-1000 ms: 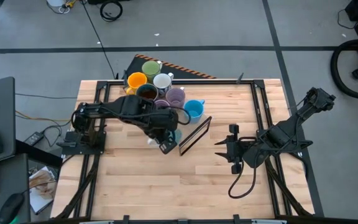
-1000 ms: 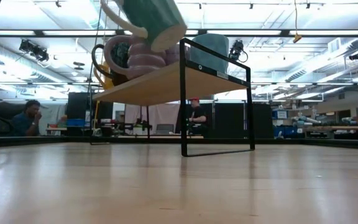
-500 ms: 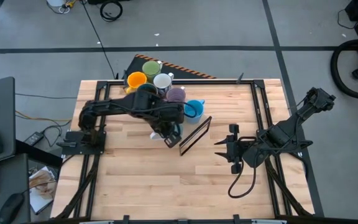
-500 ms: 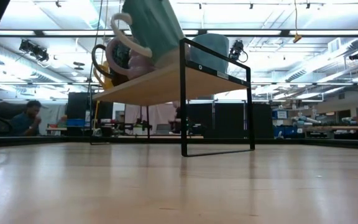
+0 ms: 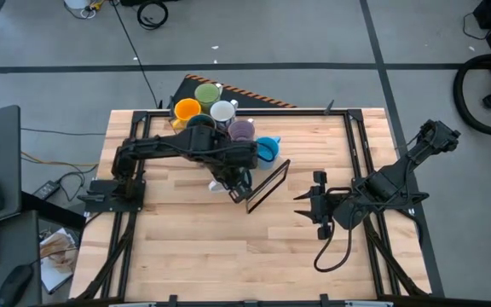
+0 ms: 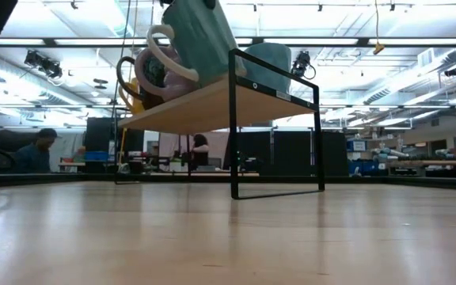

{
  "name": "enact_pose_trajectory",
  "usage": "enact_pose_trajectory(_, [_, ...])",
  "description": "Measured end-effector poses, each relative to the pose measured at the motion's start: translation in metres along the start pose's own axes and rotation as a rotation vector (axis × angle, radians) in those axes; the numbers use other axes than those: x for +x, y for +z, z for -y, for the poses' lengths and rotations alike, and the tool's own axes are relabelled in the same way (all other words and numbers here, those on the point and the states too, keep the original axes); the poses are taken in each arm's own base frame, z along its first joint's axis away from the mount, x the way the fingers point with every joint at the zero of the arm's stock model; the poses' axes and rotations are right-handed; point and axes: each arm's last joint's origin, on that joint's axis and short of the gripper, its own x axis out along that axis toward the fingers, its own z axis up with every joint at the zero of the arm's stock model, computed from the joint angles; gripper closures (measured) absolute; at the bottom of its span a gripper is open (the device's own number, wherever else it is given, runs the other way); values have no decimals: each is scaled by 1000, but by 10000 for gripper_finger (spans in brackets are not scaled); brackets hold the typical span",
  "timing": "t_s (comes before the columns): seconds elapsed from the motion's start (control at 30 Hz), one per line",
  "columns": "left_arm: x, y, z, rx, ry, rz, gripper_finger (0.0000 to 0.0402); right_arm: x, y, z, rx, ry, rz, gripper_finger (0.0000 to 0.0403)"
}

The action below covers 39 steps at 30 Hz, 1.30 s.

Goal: Place coffee mugs
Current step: Put the green mug on the shelf

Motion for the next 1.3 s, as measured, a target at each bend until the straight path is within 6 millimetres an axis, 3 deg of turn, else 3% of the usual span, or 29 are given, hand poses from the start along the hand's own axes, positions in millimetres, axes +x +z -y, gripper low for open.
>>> enact_pose_trajectory(1.3, [4,5,3,99,-29,23,363,0,0,0,0,4,-1,238])
